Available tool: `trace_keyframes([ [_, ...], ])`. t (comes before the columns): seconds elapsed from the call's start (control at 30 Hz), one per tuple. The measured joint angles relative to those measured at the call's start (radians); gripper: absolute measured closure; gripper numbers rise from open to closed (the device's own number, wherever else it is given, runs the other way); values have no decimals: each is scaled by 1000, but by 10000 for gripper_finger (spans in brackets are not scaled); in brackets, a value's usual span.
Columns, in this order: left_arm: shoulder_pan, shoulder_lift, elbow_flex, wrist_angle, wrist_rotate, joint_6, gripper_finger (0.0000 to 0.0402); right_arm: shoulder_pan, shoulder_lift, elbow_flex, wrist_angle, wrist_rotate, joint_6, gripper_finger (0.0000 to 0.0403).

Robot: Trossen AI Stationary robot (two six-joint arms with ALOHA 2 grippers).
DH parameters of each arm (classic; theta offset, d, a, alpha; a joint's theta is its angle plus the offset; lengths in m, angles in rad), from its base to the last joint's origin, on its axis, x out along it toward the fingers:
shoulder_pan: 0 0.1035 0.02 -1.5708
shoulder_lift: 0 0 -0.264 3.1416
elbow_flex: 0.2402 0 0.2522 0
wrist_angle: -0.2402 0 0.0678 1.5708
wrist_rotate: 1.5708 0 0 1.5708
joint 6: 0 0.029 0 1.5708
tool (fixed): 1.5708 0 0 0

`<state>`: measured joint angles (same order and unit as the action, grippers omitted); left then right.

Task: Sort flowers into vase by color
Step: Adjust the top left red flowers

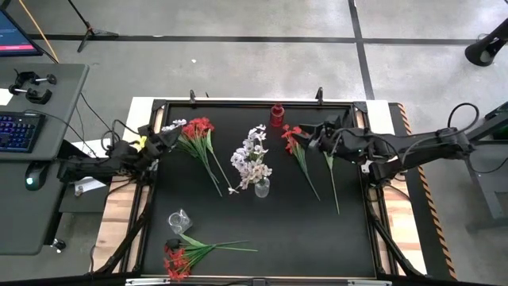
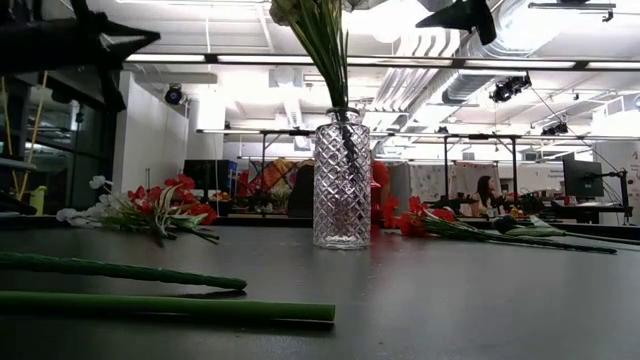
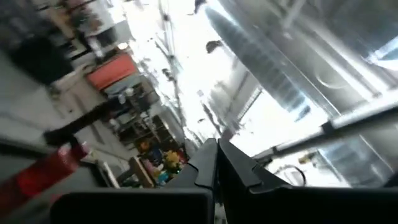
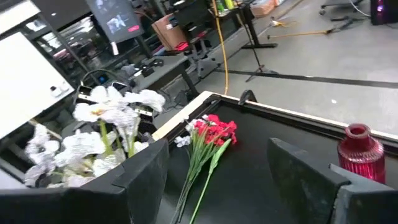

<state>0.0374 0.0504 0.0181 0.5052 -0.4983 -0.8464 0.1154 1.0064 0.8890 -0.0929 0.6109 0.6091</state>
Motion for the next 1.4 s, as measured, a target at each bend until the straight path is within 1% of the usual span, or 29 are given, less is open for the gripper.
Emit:
trace_keyframes([
  [0.07,12,33,33,-59,29,-67,402,0,13,0,2,11,19,142],
  [0.17,28,123,109,-214,100,-166,402,0,32,0,8,16,22,142],
  [0.23,41,213,182,-296,156,-173,402,-1,41,0,7,25,21,142],
  [0.27,51,261,228,-349,185,-154,402,-5,43,0,7,26,21,142],
  [0.33,72,345,320,-499,222,-103,402,-13,44,0,7,24,21,142],
  [0.4,95,427,404,-709,229,-72,402,-25,43,0,7,21,19,142],
  [0.47,116,495,450,-882,208,-86,402,-34,39,0,7,15,-2,142],
  [0.53,122,542,454,-998,178,-180,400,-44,35,0,6,0,-27,142],
  [0.6,119,581,445,-1074,166,-252,393,-52,33,0,2,-26,-53,142],
  [0.7,103,619,418,-1122,166,-355,371,-63,33,0,-8,-69,-85,142],
  [0.8,85,652,379,-1112,165,-474,340,-74,33,0,-38,-92,-96,142],
  [0.9,72,711,342,-1120,178,-601,309,-87,33,0,-99,-101,-97,142],
  [0.97,72,747,333,-1109,180,-644,295,-95,33,0,-136,-110,-107,142],
  [1.0,74,766,334,-1078,179,-658,291,-99,33,0,-154,-110,-113,142],
  [1.13,79,851,335,-968,185,-660,288,-122,33,0,-191,-112,-120,142],
  [1.3,105,965,336,-971,250,-670,302,-153,33,0,-196,-111,-120,142],
  [1.4,108,1006,360,-954,247,-677,313,-163,33,0,-197,-119,-120,142],
])
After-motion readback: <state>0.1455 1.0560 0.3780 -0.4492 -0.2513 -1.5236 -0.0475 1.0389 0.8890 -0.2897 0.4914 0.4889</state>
